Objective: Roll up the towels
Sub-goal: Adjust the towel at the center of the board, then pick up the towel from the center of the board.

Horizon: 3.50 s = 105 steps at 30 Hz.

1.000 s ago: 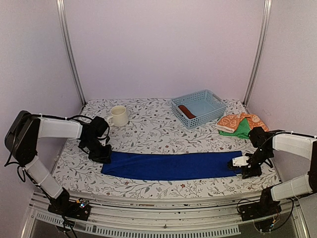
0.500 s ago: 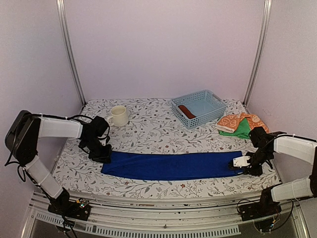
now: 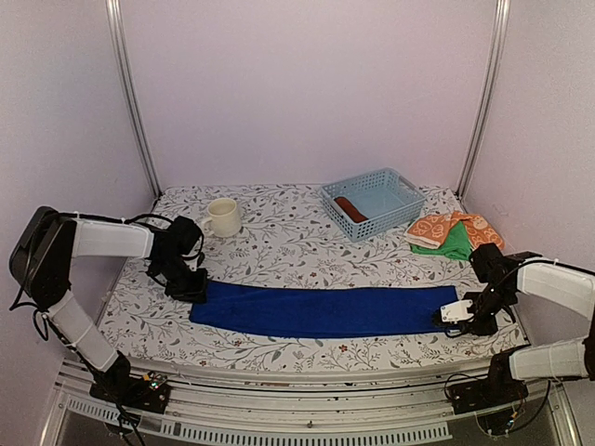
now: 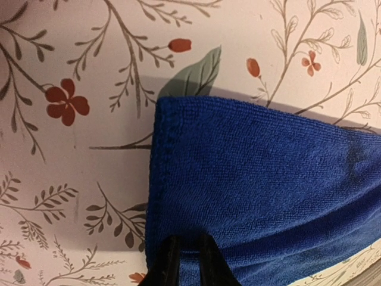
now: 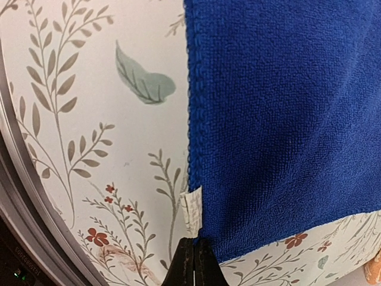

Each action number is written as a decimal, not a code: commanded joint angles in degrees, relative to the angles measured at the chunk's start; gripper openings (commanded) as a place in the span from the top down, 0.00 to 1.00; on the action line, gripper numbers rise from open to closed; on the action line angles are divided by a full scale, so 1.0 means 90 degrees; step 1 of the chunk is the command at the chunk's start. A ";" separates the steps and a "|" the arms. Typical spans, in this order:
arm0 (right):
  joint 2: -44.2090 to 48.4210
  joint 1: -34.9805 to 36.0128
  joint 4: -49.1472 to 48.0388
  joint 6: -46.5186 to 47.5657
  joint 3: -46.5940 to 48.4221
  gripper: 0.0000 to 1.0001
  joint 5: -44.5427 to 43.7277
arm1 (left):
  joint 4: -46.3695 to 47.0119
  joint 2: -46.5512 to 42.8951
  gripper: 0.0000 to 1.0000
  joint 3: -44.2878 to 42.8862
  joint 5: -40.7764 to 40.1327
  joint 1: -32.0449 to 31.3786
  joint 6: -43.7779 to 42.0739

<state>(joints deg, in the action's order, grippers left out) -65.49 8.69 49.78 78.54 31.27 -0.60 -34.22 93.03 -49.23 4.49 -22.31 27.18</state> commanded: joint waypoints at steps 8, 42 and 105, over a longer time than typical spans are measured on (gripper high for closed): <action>0.0195 -0.0047 0.0227 0.0223 -0.0052 0.65 -0.0036 | 0.0027 0.0120 0.86 -0.0050 -0.0174 0.0128 -0.0172; -0.3983 -0.0970 -0.1012 -0.4982 0.2813 0.88 0.0897 | 0.0709 -0.0572 0.87 0.0328 0.0387 -0.0627 -0.0168; -0.3939 -0.1609 -0.0653 -0.5864 0.3491 0.59 0.0529 | 0.0999 -0.1128 0.85 0.0187 0.0196 -0.0637 -0.0530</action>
<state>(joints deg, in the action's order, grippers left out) -102.17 -5.96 44.56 26.72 61.95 5.85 -25.63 83.88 -47.83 6.81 -27.22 23.33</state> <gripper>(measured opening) 0.403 0.146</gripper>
